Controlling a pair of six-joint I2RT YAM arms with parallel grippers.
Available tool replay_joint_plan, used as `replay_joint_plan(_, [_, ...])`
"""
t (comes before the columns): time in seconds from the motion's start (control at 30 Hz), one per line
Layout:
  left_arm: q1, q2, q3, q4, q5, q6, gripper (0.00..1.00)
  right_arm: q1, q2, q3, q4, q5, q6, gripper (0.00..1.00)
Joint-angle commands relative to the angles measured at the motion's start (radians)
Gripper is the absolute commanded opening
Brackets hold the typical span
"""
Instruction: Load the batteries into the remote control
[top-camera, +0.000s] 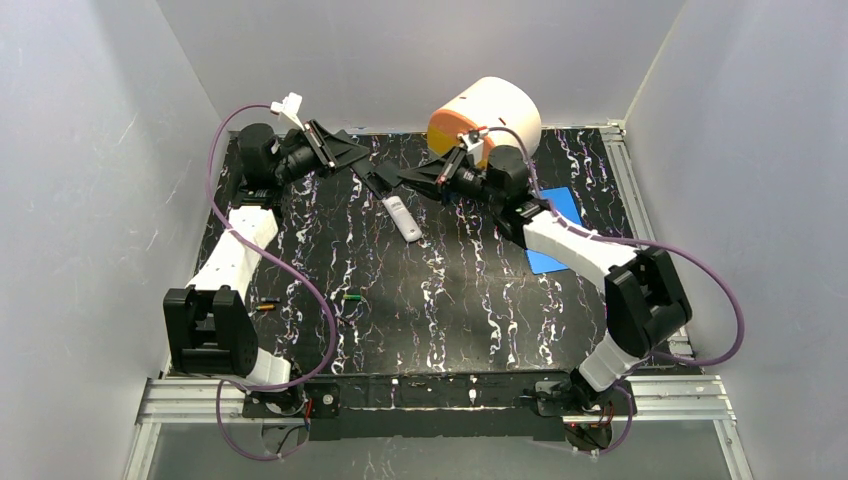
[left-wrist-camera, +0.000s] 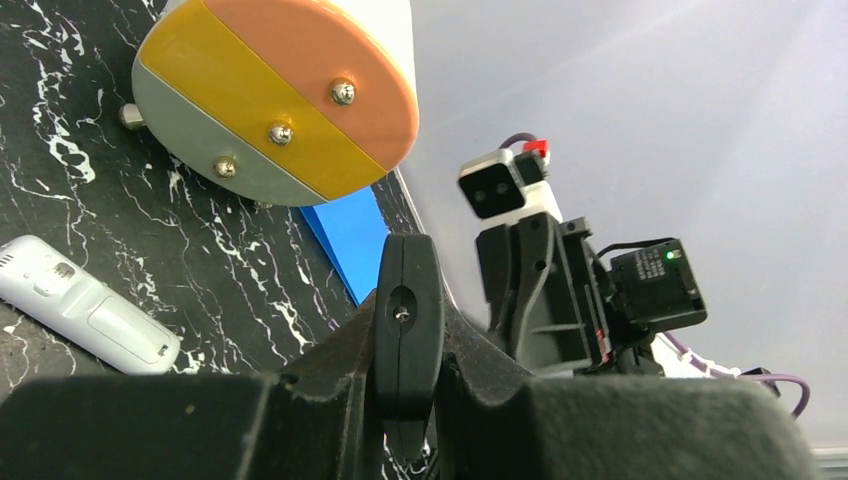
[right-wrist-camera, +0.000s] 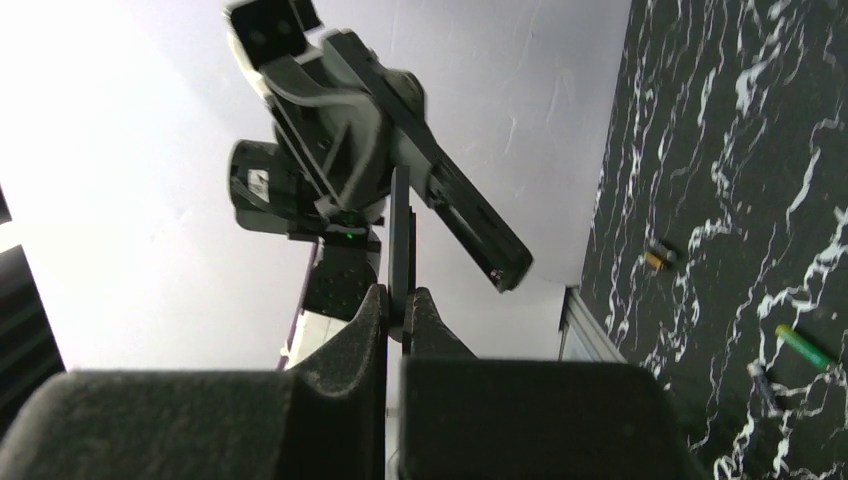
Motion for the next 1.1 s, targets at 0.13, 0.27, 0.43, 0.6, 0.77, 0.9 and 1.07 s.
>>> replay_joint_plan(0.13, [-0.002, -0.018, -0.035, 0.018, 0.034, 0.068, 0.0, -0.082, -0.143, -0.063, 0.004, 0.056, -0.098, 0.01])
replay_joint_plan(0.27, [-0.002, -0.04, -0.068, 0.018, 0.036, 0.074, 0.0, -0.163, -0.179, -0.114, -0.243, 0.04, -0.232, 0.01])
replay_joint_plan(0.43, [-0.002, -0.095, -0.121, 0.003, 0.045, 0.07, 0.0, -0.235, -0.222, -0.184, -0.52, 0.089, -0.405, 0.01])
replay_joint_plan(0.6, [-0.002, -0.156, -0.184, -0.006, 0.053, 0.049, 0.0, -0.236, -0.234, -0.313, -0.633, 0.129, -0.384, 0.01])
replay_joint_plan(0.77, [-0.002, -0.201, -0.225, -0.017, 0.072, 0.036, 0.0, -0.239, -0.212, -0.447, -0.556, 0.129, -0.286, 0.01])
replay_joint_plan(0.9, [-0.002, -0.214, -0.226, -0.024, 0.077, 0.038, 0.0, -0.239, -0.193, -0.504, -0.492, 0.13, -0.266, 0.01])
replay_joint_plan(1.07, [-0.002, -0.215, -0.219, -0.028, 0.08, 0.035, 0.0, -0.241, -0.202, -0.578, -0.46, 0.155, -0.235, 0.09])
